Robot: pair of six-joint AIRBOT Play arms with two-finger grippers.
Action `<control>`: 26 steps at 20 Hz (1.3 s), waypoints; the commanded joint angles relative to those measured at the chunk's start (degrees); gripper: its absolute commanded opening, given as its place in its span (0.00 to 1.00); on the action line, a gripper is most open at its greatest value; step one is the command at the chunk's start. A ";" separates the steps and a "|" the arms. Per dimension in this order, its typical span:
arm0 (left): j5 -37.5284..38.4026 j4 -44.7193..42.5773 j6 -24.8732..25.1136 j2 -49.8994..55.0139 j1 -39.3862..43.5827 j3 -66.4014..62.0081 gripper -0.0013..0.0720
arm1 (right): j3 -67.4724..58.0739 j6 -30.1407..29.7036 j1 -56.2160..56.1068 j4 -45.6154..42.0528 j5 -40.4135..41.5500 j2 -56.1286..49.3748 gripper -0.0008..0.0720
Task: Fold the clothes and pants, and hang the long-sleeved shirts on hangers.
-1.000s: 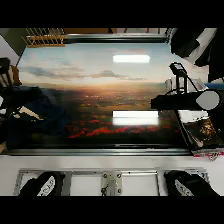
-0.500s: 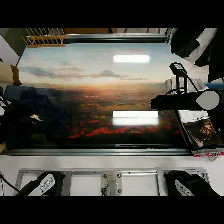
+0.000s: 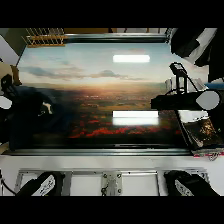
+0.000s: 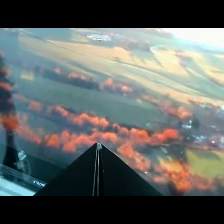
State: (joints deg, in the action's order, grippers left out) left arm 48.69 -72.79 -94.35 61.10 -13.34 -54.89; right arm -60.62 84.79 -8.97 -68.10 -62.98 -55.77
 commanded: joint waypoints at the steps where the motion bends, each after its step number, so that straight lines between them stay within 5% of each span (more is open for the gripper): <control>1: -0.57 6.58 0.83 -6.86 15.28 -4.61 0.03 | -0.07 0.02 -0.04 3.45 -0.04 -0.04 0.04; 5: -6.29 6.58 -3.61 -6.29 36.33 -8.66 0.03 | -0.87 -2.34 1.38 4.76 1.99 0.37 0.03; 10: -11.10 6.34 -5.51 7.87 50.03 -18.03 0.04 | -2.40 -2.29 8.94 4.92 2.10 2.62 0.03; 12: -9.90 6.56 -5.60 12.76 49.05 -22.62 0.85 | -2.40 -2.32 10.82 4.92 2.10 3.91 0.03; 13: -6.93 6.60 -5.64 14.23 46.86 -24.72 0.92 | -2.40 -2.29 11.39 4.92 2.10 4.39 0.03; 18: 3.19 6.38 -5.62 12.04 26.43 -16.46 0.92 | -2.40 -2.29 11.72 4.98 1.51 5.38 0.03; 22: 3.80 7.04 -6.64 11.69 10.62 -2.16 0.92 | -2.38 -2.05 11.67 4.98 1.01 5.38 0.03; 26: 3.30 7.08 -6.05 16.85 6.75 3.08 0.92 | -2.38 -2.05 11.67 4.98 1.01 5.38 0.03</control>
State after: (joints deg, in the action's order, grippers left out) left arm 51.75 -66.04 -100.73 75.18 -2.55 -56.10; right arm -62.96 82.50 2.68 -63.16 -61.87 -50.43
